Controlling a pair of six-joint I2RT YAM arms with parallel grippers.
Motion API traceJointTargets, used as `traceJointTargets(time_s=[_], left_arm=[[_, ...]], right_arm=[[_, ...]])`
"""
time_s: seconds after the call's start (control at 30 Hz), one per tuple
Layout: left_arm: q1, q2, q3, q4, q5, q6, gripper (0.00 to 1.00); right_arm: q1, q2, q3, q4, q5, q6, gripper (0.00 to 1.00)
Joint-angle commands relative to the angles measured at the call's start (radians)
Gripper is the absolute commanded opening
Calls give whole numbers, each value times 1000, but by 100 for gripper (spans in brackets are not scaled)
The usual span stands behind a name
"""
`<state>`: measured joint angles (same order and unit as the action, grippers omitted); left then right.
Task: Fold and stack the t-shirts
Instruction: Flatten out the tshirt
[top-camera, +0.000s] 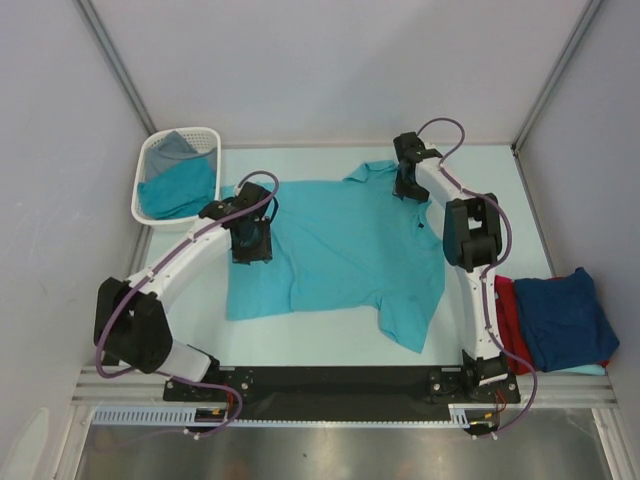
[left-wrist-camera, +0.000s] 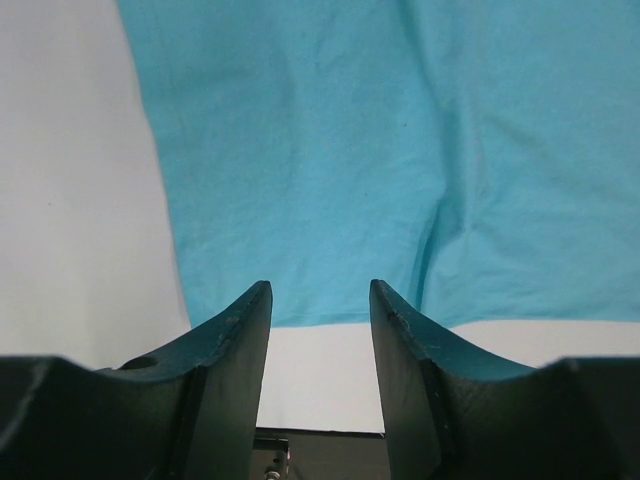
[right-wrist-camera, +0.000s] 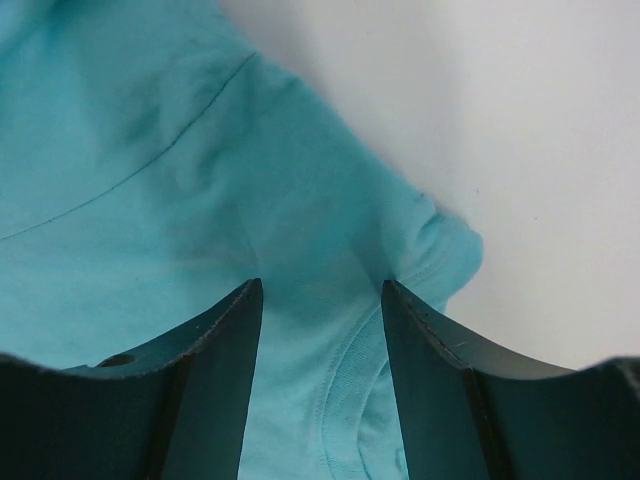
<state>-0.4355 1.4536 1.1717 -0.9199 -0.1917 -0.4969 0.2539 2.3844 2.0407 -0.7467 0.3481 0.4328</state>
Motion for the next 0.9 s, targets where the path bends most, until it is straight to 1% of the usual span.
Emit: traceJointTargets(time_s=[0.0, 0.07, 0.2, 0.33, 0.6, 0.87], left_arm=[[-11, 28, -20, 16, 6, -6, 49], [-12, 53, -27, 30, 20, -9, 50], [-12, 146, -38, 49, 110, -23, 46], [-25, 204, -46, 62, 135, -31, 43], [-31, 226, -63, 66, 126, -28, 43], [-31, 200, -124, 55, 136, -46, 41]], right_arm=[[7, 15, 53, 1, -11, -2, 56], [5, 22, 68, -5, -12, -2, 56], [-1, 38, 88, -8, -17, 0, 56], [-11, 50, 104, -13, -26, 1, 56], [-31, 84, 142, -25, -32, 7, 55], [-45, 114, 168, -33, -29, 14, 54]])
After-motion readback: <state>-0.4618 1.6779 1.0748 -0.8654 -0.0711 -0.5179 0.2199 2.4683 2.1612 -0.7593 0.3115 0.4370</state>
